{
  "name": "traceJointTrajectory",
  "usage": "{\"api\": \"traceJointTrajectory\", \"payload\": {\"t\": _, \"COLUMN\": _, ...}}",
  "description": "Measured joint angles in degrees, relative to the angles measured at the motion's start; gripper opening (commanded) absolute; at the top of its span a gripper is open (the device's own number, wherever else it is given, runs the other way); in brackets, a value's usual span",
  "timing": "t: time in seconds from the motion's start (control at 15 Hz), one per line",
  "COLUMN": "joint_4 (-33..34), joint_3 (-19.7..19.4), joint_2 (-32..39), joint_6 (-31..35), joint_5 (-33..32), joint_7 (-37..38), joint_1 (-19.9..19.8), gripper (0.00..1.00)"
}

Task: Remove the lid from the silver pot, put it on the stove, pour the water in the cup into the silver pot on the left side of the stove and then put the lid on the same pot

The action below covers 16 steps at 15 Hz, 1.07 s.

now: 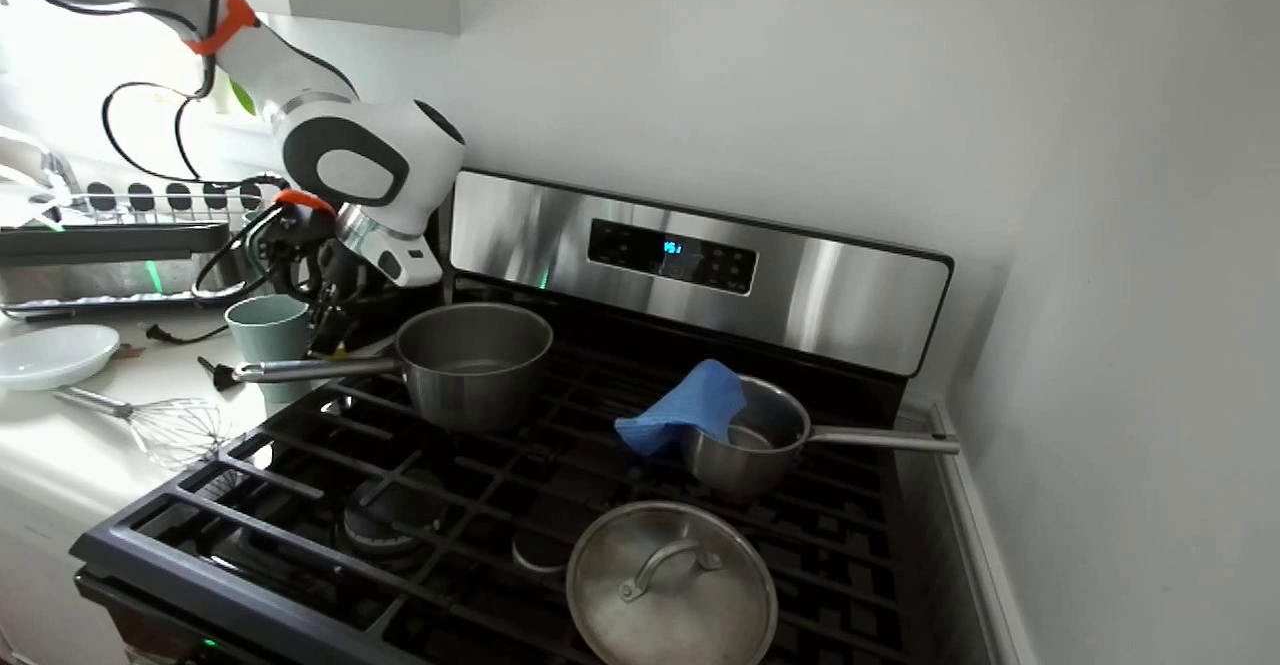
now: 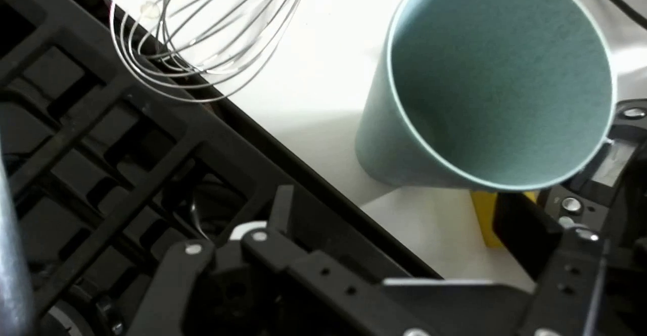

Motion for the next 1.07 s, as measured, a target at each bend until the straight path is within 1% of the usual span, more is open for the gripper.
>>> {"api": "traceJointTrajectory", "payload": {"t": 0.33, "joint_4": 2.2, "joint_3": -0.03, "joint_2": 2.25, "joint_6": -3.74, "joint_5": 1.39, "joint_7": 2.15, "joint_1": -0.1, "gripper": 1.0}}
{"api": "traceJointTrajectory", "payload": {"t": 0.6, "joint_4": 3.54, "joint_3": -0.13, "joint_2": 2.95, "joint_6": -3.82, "joint_5": 1.77, "joint_7": 1.91, "joint_1": -0.18, "gripper": 1.0}}
{"api": "traceJointTrajectory", "payload": {"t": 0.8, "joint_4": 5.13, "joint_3": -0.23, "joint_2": 1.85, "joint_6": -2.66, "joint_5": 1.76, "joint_7": -2.13, "joint_1": -0.51, "gripper": 1.0}}
{"api": "traceJointTrajectory", "payload": {"t": 1.07, "joint_4": 5.71, "joint_3": -0.25, "joint_2": -1.34, "joint_6": -3.06, "joint_5": 0.69, "joint_7": -12.05, "joint_1": -0.82, "gripper": 1.0}}
